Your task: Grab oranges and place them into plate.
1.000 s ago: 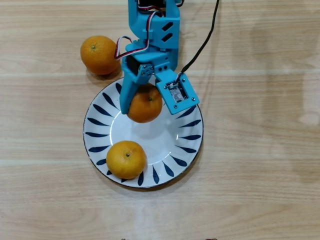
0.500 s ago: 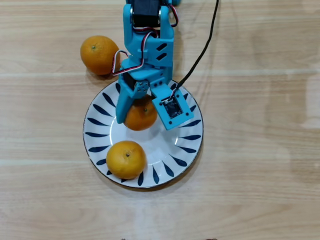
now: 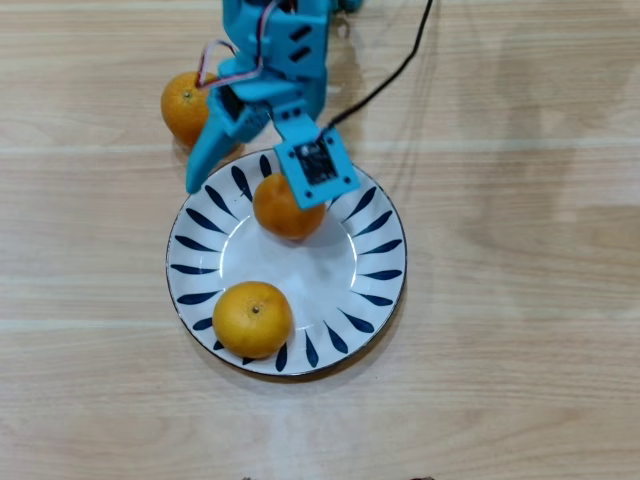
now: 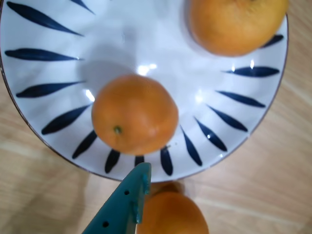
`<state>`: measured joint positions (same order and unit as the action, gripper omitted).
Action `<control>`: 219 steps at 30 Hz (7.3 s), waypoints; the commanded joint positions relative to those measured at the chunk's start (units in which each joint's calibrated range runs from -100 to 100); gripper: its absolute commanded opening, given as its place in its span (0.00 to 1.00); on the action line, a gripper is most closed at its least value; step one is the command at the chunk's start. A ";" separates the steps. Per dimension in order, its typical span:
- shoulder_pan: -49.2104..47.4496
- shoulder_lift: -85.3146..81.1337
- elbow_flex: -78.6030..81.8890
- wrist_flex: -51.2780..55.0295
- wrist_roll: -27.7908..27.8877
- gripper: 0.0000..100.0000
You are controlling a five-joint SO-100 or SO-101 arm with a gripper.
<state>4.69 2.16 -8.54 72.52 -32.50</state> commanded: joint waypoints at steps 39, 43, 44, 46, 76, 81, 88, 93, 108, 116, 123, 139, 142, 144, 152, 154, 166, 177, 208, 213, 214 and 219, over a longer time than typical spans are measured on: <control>14.10 -18.05 42.00 -11.54 -6.45 0.46; 14.10 -18.13 44.26 -12.75 -6.39 0.46; 14.19 -18.13 44.71 -12.75 -6.39 0.46; 14.19 -18.13 45.44 -12.75 -6.39 0.46; 10.64 -24.31 33.58 -4.32 -6.03 0.30; 6.36 -25.57 13.48 5.47 -6.76 0.30; -2.75 -25.32 4.51 6.25 -10.94 0.30; -10.09 -20.16 5.42 -2.95 -12.25 0.30; -16.62 3.08 4.70 -24.35 -13.55 0.30; -15.98 10.77 3.79 -29.16 -13.29 0.30; -16.22 11.45 1.07 -28.39 -13.24 0.48; -18.07 -23.29 25.43 -24.26 -1.69 0.16; -17.83 -35.46 40.28 -24.78 1.81 0.12; -17.51 -42.90 49.87 -27.44 3.38 0.06; -18.07 -68.51 75.59 -30.88 16.03 0.02; -18.07 -73.76 80.30 -29.25 17.44 0.02; -17.35 -102.07 99.67 -11.37 24.29 0.02; -17.59 -101.74 104.74 -11.29 23.82 0.02; -18.31 -101.74 105.10 -11.29 23.82 0.02; -18.31 -101.74 105.10 -11.29 23.82 0.02; -18.31 -101.74 105.10 -11.29 23.82 0.02; -18.31 -101.74 105.10 -11.29 23.82 0.02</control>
<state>-13.47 -98.98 96.02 61.58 -8.56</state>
